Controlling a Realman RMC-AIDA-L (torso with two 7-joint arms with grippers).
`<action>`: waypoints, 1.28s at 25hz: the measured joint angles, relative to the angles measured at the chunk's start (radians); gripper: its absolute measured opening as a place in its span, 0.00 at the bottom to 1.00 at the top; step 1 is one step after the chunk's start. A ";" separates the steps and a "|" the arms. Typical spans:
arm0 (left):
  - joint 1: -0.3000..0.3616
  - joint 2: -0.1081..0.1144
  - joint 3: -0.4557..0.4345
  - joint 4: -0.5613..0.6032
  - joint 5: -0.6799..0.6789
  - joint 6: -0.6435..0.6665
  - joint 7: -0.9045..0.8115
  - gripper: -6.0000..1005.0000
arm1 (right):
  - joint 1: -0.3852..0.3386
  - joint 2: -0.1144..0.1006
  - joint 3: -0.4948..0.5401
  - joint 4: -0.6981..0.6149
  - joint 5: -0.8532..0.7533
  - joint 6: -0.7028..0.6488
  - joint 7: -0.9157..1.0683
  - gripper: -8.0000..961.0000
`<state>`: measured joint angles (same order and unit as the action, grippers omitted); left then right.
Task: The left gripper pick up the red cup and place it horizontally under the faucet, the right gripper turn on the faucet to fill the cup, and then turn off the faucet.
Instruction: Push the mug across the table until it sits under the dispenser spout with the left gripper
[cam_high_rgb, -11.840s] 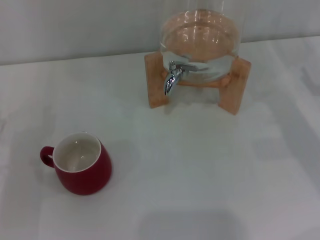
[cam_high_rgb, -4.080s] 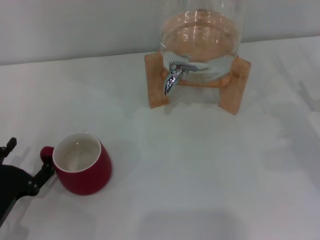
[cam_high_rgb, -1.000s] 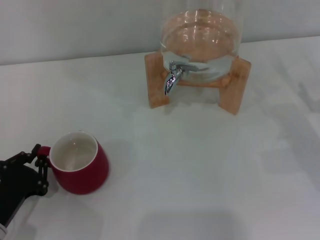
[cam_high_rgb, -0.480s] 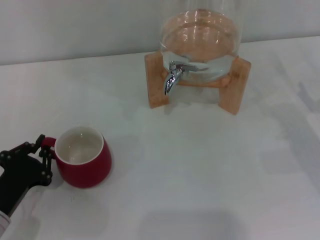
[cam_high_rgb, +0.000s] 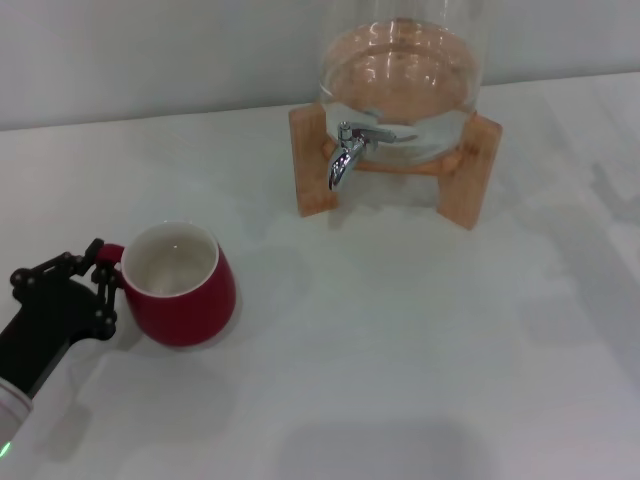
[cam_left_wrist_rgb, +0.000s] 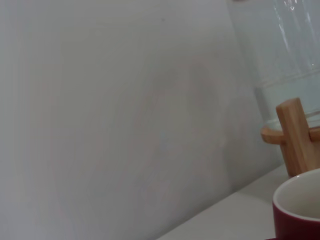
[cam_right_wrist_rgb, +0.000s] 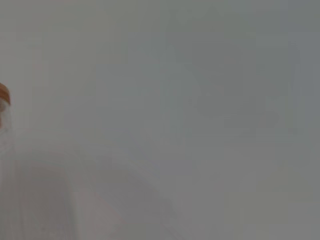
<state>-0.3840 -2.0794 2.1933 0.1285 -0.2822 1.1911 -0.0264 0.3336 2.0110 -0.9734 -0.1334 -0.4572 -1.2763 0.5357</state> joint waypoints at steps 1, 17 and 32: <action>-0.008 0.000 0.001 -0.001 0.001 -0.006 -0.008 0.09 | 0.000 0.000 -0.003 -0.003 -0.003 0.000 0.008 0.90; -0.164 0.006 -0.006 -0.005 0.000 -0.137 -0.088 0.09 | 0.004 -0.002 -0.047 -0.010 -0.011 -0.042 0.033 0.90; -0.271 0.005 0.002 0.004 0.063 -0.234 -0.134 0.10 | 0.003 -0.002 -0.048 -0.012 -0.007 -0.079 0.036 0.90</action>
<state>-0.6551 -2.0746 2.1957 0.1325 -0.2191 0.9576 -0.1607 0.3364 2.0094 -1.0216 -0.1458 -0.4644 -1.3549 0.5722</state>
